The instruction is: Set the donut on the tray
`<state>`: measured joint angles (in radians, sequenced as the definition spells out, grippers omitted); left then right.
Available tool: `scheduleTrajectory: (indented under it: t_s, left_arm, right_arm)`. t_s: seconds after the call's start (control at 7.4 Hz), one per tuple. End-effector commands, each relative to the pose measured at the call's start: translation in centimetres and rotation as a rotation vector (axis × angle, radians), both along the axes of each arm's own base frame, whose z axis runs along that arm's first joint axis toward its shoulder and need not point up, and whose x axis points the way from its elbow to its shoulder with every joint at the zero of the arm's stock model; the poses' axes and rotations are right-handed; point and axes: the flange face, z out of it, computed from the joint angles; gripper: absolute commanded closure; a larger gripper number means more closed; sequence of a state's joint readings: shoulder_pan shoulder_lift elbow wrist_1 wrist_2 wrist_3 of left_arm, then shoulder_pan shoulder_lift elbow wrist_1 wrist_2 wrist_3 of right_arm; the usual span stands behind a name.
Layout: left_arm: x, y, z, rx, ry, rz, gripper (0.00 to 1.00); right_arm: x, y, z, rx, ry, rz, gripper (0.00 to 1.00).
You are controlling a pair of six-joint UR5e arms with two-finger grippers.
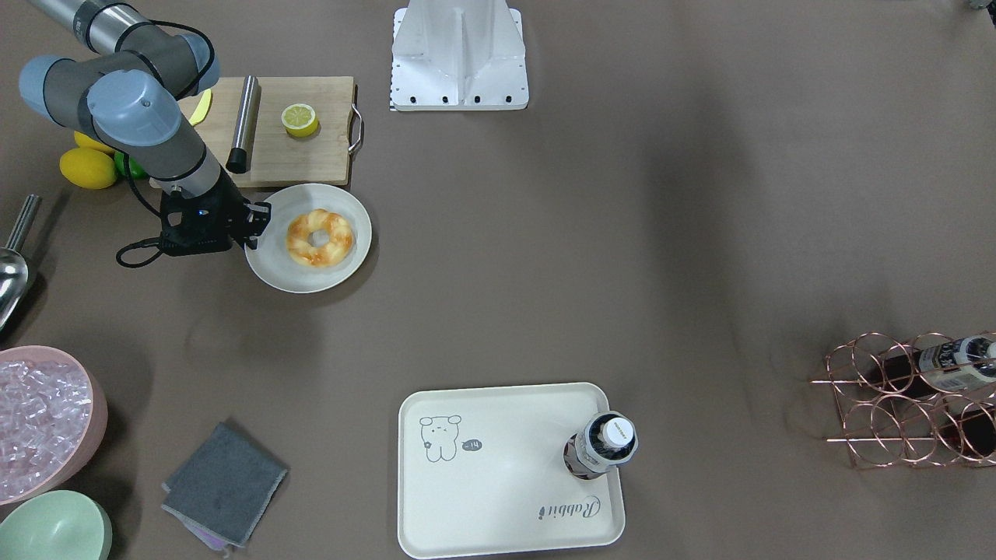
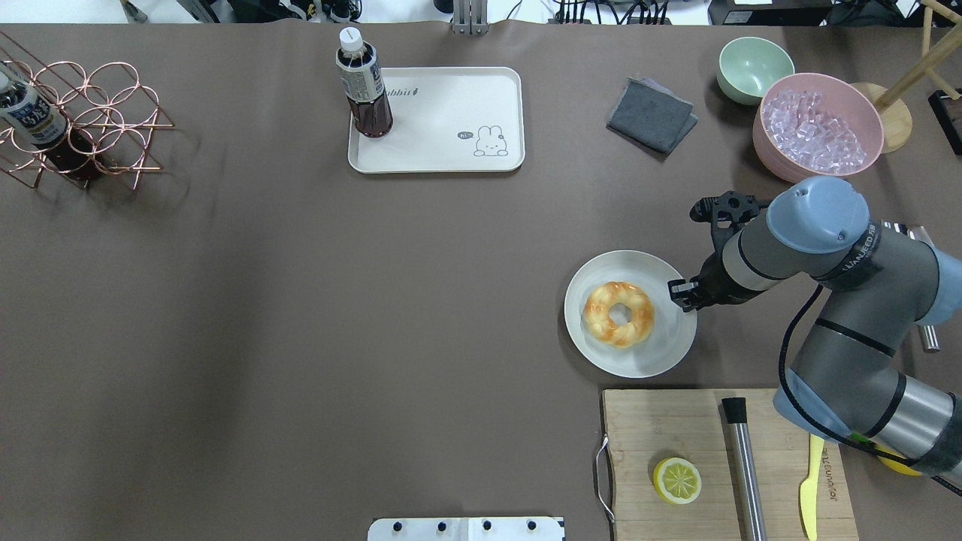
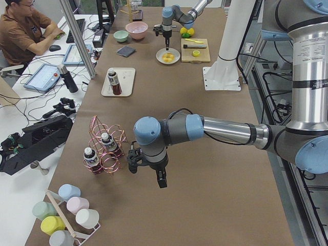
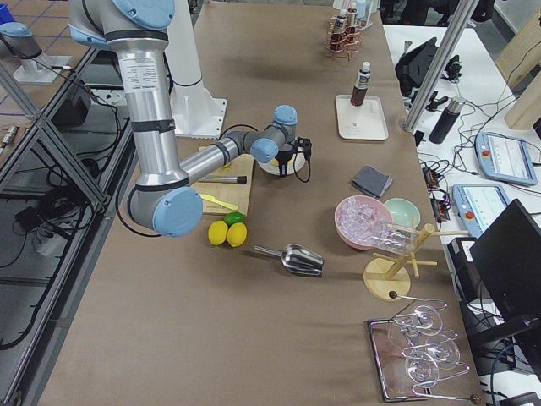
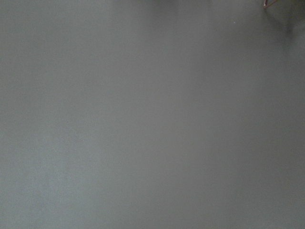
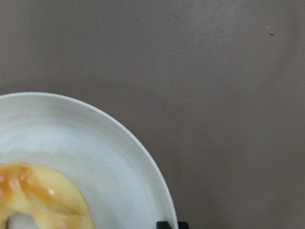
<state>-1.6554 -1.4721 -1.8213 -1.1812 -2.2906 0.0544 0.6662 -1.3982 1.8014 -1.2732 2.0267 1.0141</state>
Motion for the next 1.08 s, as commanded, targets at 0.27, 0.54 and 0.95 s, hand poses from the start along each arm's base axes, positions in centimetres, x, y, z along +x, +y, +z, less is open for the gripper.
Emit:
scheduleTrajectory:
  t_s: [0.27, 0.54, 0.95]
  left_arm:
    - [-1.2, 1.9, 0.3, -0.011, -0.002, -0.032, 0.02]
    - [-1.2, 1.9, 0.5, -0.013, -0.004, -0.031, 0.02]
    - [-1.1, 2.5, 1.0, -0.025, -0.002, -0.031, 0.02]
  right_arm:
    - [-1.5, -5.1, -8.6, -0.145, -0.126, 0.241, 1.0]
    - [-3.8, -8.6, -10.0, -0.263, -0.227, 0.387, 1.0]
    - [-6.8, -16.1, -12.9, -0.426, -0.403, 0.556, 1.0]
